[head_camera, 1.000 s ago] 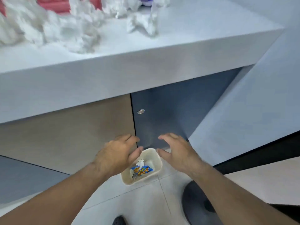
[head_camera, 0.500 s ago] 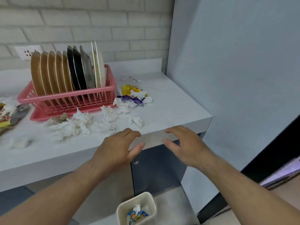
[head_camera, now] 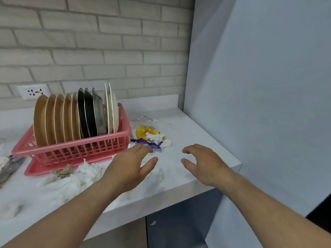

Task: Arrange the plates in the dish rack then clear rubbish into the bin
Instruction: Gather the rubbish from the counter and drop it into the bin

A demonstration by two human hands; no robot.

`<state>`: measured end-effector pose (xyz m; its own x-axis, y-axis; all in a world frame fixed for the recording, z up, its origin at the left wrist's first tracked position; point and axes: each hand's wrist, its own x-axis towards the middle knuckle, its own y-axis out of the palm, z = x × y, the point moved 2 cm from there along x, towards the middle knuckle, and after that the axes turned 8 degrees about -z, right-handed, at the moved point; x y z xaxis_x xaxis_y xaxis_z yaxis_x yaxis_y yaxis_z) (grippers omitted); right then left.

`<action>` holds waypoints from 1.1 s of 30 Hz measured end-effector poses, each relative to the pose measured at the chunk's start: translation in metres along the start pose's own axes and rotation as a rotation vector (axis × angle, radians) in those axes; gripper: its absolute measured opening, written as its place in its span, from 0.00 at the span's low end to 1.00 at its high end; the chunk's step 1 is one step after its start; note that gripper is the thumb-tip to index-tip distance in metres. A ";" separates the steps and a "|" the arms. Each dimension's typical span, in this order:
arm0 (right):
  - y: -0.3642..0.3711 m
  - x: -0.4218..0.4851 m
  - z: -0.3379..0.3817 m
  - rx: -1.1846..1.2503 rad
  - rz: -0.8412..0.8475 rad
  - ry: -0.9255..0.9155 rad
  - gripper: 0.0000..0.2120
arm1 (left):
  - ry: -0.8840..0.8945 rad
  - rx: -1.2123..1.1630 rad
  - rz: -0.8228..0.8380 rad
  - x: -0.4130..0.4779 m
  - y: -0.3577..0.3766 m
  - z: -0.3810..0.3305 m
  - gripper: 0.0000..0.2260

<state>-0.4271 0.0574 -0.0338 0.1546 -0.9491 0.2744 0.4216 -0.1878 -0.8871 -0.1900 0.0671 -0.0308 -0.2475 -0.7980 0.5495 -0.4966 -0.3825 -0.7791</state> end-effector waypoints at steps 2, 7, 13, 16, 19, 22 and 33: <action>0.003 0.016 -0.002 -0.006 -0.016 0.014 0.19 | 0.021 -0.014 -0.011 0.016 0.004 0.010 0.14; 0.018 0.053 -0.006 0.015 -0.031 0.039 0.18 | 0.046 -0.047 -0.025 0.050 0.016 0.032 0.14; 0.023 0.114 -0.016 0.039 -0.003 0.047 0.18 | 0.023 -0.040 -0.020 0.089 0.036 0.053 0.13; 0.029 0.158 -0.024 0.046 0.012 -0.005 0.18 | -0.001 -0.004 -0.046 0.112 0.050 0.060 0.12; 0.040 0.199 -0.031 0.075 0.037 -0.036 0.19 | -0.037 0.040 -0.036 0.135 0.063 0.067 0.13; 0.055 0.245 -0.038 0.074 0.089 -0.056 0.19 | -0.057 0.077 -0.028 0.166 0.078 0.076 0.13; 0.116 0.317 -0.076 0.053 0.399 0.060 0.35 | -0.228 0.085 -0.056 0.220 0.135 0.103 0.13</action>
<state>-0.3971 -0.2847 -0.0774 0.2641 -0.9581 -0.1112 0.3846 0.2104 -0.8988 -0.2254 -0.2078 -0.0462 -0.0231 -0.8552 0.5178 -0.4301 -0.4591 -0.7774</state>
